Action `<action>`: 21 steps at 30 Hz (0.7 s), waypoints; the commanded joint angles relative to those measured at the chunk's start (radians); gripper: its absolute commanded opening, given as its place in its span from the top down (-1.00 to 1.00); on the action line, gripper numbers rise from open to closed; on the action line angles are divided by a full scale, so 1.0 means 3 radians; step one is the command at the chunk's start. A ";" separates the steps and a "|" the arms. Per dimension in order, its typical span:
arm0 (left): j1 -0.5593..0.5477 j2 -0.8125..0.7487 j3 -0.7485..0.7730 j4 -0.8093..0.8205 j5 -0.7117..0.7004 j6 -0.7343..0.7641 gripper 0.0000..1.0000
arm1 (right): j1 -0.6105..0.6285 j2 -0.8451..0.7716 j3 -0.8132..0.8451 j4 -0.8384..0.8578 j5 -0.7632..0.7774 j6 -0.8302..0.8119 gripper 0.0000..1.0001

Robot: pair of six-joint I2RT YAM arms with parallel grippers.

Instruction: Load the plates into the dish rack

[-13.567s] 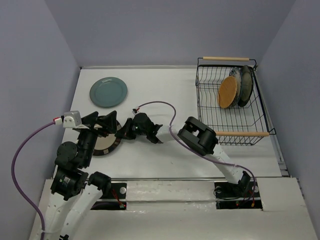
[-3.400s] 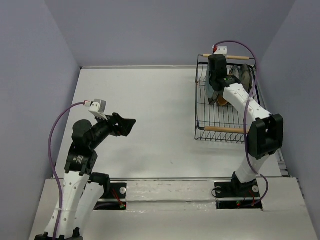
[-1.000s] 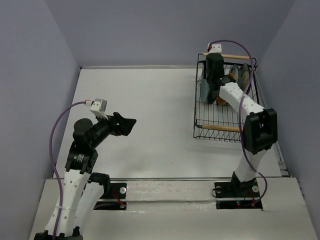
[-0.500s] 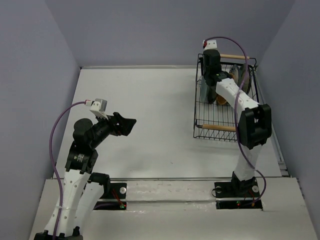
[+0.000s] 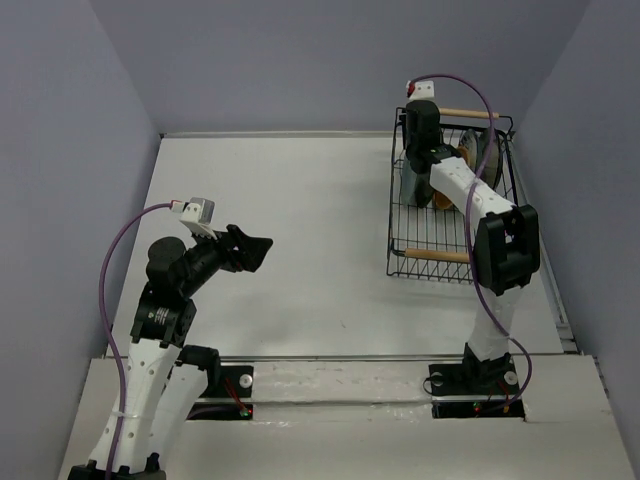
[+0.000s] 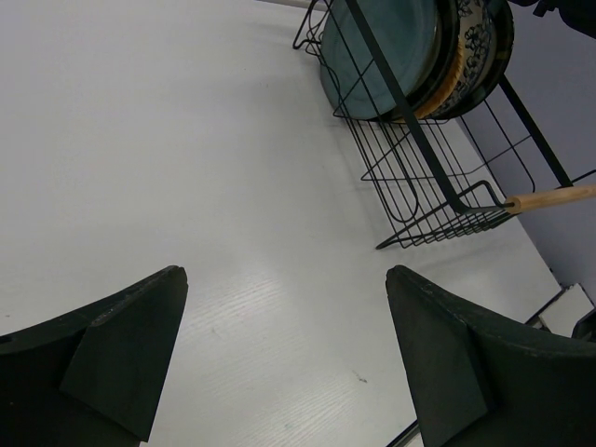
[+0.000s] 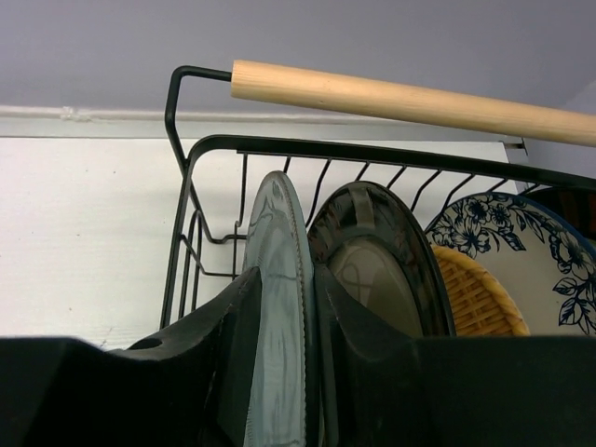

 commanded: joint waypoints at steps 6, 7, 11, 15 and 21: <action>0.0006 -0.0016 -0.0025 0.0156 0.0060 0.0015 -0.98 | -0.0023 -0.0043 0.0008 0.0140 0.0028 -0.0045 0.09; 0.0001 -0.0011 -0.0025 0.0151 0.0060 0.0015 -0.98 | -0.0023 -0.0048 -0.0002 0.0140 0.0044 -0.0045 0.04; 0.0006 0.0004 -0.0030 0.0151 0.0070 0.0015 -0.98 | -0.0023 -0.0099 0.0013 0.0114 0.0110 -0.0071 -0.14; 0.0001 0.0004 -0.0030 0.0156 0.0075 0.0010 -0.98 | -0.0054 -0.0160 0.0038 0.0099 0.0172 -0.0163 -0.32; 0.0001 0.0004 -0.0030 0.0161 0.0075 0.0010 -0.98 | -0.0054 -0.0211 0.0049 0.0094 0.0212 -0.0199 -0.50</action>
